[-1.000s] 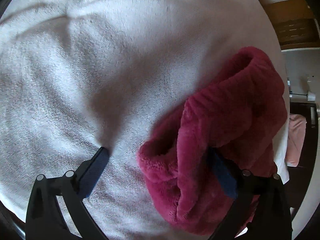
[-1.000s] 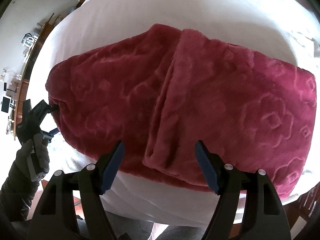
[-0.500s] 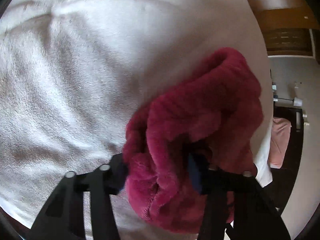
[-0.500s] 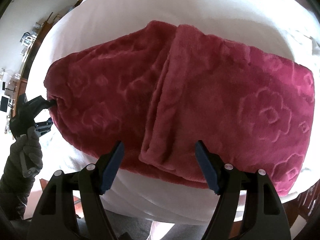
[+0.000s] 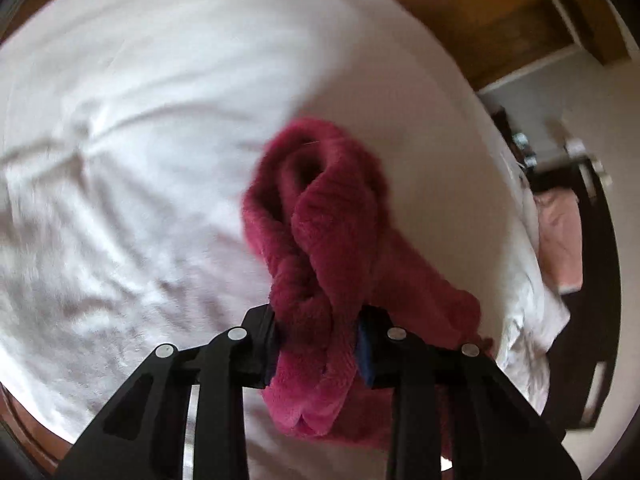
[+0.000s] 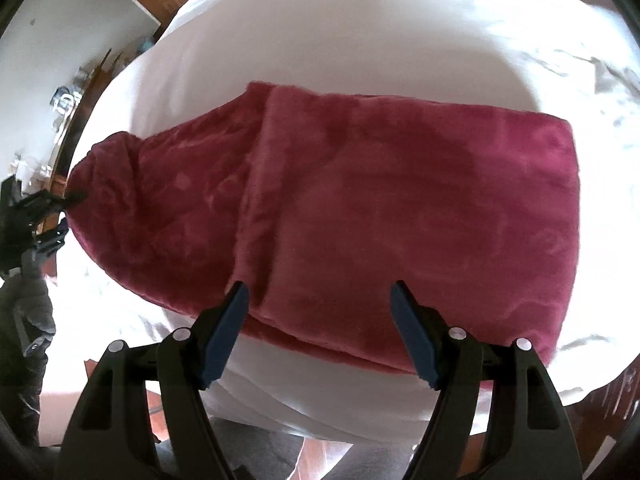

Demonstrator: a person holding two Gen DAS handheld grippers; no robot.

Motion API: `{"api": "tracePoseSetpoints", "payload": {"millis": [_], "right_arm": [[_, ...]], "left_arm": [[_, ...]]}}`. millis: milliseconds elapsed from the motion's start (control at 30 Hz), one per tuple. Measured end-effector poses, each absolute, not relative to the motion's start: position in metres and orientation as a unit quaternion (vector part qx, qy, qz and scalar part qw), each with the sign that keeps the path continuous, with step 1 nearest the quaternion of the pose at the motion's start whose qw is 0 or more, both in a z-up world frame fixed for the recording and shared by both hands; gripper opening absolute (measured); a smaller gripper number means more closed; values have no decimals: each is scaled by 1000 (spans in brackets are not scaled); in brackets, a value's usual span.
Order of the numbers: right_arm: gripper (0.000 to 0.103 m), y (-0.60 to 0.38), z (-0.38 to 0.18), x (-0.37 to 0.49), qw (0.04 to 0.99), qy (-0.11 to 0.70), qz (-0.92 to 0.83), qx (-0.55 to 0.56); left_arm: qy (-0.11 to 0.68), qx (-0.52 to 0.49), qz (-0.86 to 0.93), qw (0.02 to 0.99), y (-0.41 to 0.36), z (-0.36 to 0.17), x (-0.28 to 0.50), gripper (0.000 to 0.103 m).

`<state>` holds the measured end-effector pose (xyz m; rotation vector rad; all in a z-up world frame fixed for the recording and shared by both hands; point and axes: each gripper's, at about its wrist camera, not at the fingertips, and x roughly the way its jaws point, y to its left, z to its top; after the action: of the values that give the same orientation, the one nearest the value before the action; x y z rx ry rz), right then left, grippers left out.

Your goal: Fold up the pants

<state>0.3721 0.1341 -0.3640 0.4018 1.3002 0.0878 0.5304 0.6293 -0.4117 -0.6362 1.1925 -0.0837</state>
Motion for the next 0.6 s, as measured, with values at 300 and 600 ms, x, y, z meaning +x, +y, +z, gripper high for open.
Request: {"api": "tracePoseSetpoints", "payload": {"millis": [300, 600], "right_arm": [[74, 79, -359, 345, 785, 578, 29, 223], [74, 26, -365, 318, 788, 558, 16, 261]], "left_arm": [[517, -220, -122, 818, 518, -349, 521, 29], [504, -146, -225, 821, 381, -304, 487, 28]]}}
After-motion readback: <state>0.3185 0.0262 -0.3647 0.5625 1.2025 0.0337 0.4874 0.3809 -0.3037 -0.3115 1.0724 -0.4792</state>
